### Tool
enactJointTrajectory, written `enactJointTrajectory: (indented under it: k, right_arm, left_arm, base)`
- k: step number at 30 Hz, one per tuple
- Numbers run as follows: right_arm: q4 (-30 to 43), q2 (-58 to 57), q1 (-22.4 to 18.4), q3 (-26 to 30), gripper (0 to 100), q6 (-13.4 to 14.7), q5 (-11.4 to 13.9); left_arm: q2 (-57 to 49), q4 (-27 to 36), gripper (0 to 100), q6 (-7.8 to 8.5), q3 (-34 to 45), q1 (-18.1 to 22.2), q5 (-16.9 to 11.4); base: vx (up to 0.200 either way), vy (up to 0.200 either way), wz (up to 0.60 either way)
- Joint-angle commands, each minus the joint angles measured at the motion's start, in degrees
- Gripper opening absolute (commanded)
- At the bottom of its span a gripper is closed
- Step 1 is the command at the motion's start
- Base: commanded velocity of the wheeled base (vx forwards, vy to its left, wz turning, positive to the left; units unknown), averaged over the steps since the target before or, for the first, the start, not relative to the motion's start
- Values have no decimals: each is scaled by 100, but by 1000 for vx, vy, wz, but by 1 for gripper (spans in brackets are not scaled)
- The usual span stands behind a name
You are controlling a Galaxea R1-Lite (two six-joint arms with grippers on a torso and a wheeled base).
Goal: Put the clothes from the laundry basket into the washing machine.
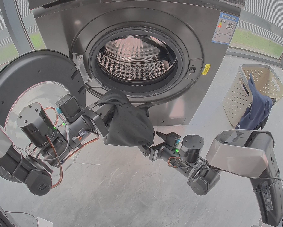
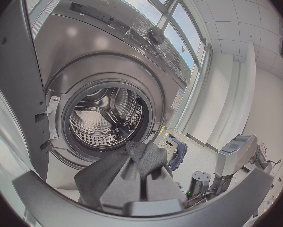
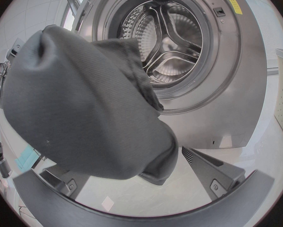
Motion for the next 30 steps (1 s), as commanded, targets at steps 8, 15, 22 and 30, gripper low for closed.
enactJointTrajectory:
  k: [8, 15, 22, 30]
  right_arm:
    - [-23, 387, -49, -838, 0, 91, -200]
    - [-32, -26, 4, -451, 0, 109, -200]
    - [-15, -1590, -93, 884, 0, 47, -226]
    - [56, -3014, -348, 1342, 0, -23, -235]
  left_arm:
    - [46, -1, 0, -3, 25, -1, -10]
    - [73, -1, 0, -12, 25, 43, -10]
    - [424, -1, 0, -179, 17, 228, -1]
    - [662, 25, 100, -197, 157, 289, 16]
  base:
    - [0, 0, 0]
    - [0, 0, 0]
    - [0, 0, 0]
    - [0, 0, 0]
